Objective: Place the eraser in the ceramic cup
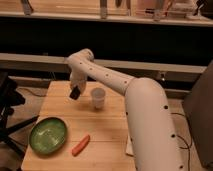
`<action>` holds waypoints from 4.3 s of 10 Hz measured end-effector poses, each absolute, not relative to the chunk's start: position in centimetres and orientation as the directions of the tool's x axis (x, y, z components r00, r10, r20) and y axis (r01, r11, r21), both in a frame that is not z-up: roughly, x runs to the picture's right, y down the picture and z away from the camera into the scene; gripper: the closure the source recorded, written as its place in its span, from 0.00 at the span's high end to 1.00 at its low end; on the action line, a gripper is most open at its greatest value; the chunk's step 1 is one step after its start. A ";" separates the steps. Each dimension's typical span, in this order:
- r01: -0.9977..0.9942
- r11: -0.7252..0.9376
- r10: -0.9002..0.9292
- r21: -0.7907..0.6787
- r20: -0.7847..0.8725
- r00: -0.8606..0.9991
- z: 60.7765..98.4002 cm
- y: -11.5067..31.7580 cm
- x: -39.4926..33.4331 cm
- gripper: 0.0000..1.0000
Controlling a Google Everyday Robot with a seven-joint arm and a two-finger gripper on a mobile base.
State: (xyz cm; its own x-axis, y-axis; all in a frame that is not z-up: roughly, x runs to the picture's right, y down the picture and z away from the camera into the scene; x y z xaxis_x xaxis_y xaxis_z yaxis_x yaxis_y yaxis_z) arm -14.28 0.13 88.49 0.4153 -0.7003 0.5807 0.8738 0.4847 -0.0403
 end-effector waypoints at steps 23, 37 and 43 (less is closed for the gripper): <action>0.722 0.669 -0.555 -0.177 0.527 0.643 86.1 1.3 0.2 0.00; 0.642 0.724 -0.461 -0.254 0.515 0.723 83.4 2.6 6.2 0.00; 0.604 0.746 -0.420 -0.280 0.506 0.754 82.2 3.3 8.3 0.00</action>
